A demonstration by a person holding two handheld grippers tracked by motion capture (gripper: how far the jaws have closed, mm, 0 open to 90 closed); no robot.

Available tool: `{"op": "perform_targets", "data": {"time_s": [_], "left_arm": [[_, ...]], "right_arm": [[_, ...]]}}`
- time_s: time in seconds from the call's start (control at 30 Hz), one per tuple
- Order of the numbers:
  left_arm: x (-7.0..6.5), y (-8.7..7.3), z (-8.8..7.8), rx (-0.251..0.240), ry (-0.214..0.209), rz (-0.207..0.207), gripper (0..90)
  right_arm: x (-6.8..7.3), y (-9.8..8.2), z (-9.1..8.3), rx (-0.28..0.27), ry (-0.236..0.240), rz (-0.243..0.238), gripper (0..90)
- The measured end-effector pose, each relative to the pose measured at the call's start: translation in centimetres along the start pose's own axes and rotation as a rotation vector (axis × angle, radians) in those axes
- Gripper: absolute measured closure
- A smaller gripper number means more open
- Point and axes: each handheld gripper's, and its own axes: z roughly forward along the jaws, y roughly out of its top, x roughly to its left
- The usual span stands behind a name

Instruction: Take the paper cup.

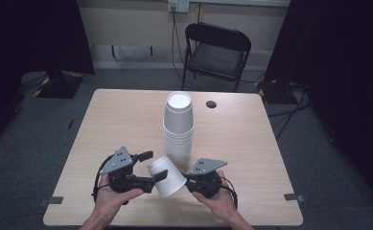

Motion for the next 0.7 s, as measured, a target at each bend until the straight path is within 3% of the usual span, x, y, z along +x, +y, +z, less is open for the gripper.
{"op": "perform_targets", "data": {"time_s": [0.27,0.43,0.57,0.7], "left_arm": [[0.1,-0.3,-0.2,0.061,0.001,0.067,17.5],[0.0,-0.6,-0.4,0.089,-0.057,0.133,21.0],[0.1,-0.8,-0.6,0.122,-0.106,0.147,23.3],[-0.1,-1.1,-0.4,0.148,-0.121,0.189,21.4]], "right_arm": [[-0.4,0.0,-0.1,0.073,0.010,0.017,84.4],[-0.7,0.0,-0.2,0.096,0.011,0.040,84.4],[-0.7,0.1,-0.2,0.137,0.025,0.032,84.4],[-0.4,0.0,-0.2,0.153,0.036,0.029,84.4]]}}
